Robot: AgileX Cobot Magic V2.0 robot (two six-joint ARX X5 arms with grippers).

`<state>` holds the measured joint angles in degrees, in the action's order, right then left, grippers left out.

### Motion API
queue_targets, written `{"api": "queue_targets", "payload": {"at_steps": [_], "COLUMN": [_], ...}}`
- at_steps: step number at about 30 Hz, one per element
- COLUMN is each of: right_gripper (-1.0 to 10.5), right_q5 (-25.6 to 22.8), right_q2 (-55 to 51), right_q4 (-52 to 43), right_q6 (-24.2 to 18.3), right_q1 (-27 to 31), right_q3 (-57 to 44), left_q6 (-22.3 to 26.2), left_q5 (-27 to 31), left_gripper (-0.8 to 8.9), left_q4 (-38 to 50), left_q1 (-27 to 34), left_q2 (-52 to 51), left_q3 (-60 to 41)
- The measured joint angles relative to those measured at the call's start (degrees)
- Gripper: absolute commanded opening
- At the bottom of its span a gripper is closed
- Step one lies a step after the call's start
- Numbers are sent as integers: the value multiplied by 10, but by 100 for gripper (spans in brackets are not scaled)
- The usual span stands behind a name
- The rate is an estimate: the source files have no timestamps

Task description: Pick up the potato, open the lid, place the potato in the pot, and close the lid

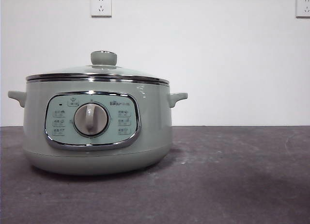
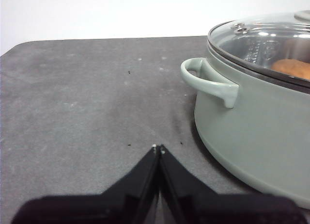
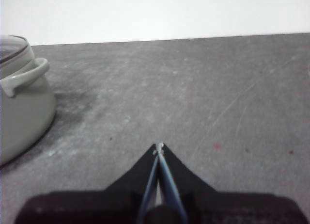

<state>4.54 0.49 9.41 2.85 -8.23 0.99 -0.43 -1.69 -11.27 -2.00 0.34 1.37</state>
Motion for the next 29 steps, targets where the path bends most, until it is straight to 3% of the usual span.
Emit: {"api": "queue_targets", "payload": {"at_steps": [8, 29], "right_gripper": [1, 1], "right_q5": [-2, -2], "right_q2": [-3, -3], "right_q4": [2, 3], "right_q6": [19, 21], "right_q1": [0, 0], "right_q3": [0, 0], "left_q6": [0, 0], "left_q5": [0, 0], "left_gripper": [-3, -3], "left_q4": [0, 0], "left_q1": [0, 0], "left_q2": [0, 0], "left_q3": [0, 0]}}
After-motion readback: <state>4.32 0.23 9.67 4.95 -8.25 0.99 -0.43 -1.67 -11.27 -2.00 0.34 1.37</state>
